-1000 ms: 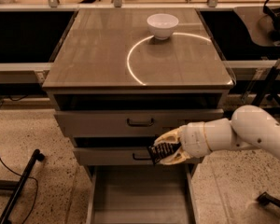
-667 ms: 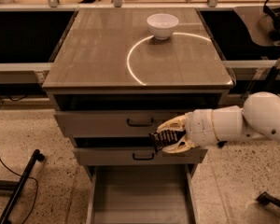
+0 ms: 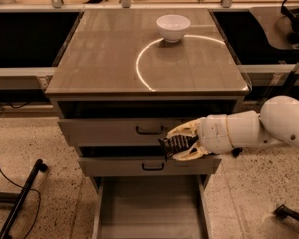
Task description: Pick rxbar chocolate from bottom drawer and place on counter
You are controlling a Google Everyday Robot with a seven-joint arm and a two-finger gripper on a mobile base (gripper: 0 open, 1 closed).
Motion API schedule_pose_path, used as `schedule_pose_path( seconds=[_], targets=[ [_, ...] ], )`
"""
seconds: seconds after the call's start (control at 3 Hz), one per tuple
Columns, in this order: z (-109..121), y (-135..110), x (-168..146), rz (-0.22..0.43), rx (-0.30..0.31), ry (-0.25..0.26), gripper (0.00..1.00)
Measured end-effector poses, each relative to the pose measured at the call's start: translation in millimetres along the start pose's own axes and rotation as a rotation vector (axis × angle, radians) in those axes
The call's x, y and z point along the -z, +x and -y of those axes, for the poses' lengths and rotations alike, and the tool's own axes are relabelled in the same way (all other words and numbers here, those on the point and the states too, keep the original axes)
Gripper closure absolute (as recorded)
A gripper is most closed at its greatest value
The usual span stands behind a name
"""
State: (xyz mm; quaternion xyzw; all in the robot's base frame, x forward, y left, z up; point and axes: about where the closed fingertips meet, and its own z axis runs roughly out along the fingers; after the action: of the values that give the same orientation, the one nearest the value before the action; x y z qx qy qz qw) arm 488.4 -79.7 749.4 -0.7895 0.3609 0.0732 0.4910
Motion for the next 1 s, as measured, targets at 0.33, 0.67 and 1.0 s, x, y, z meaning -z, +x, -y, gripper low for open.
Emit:
schedule_pose_path(
  seconds=[0.33, 0.67, 1.0],
  targets=[
    [57.6, 0.6, 21.0, -0.062, -0.021, 0.018, 1.00],
    [107.6, -2.8, 38.8, -0.152, -0.037, 0.026, 1.00],
    [152.4, 0.0, 50.5, -0.253, -0.073, 0.018, 1.00]
  ],
)
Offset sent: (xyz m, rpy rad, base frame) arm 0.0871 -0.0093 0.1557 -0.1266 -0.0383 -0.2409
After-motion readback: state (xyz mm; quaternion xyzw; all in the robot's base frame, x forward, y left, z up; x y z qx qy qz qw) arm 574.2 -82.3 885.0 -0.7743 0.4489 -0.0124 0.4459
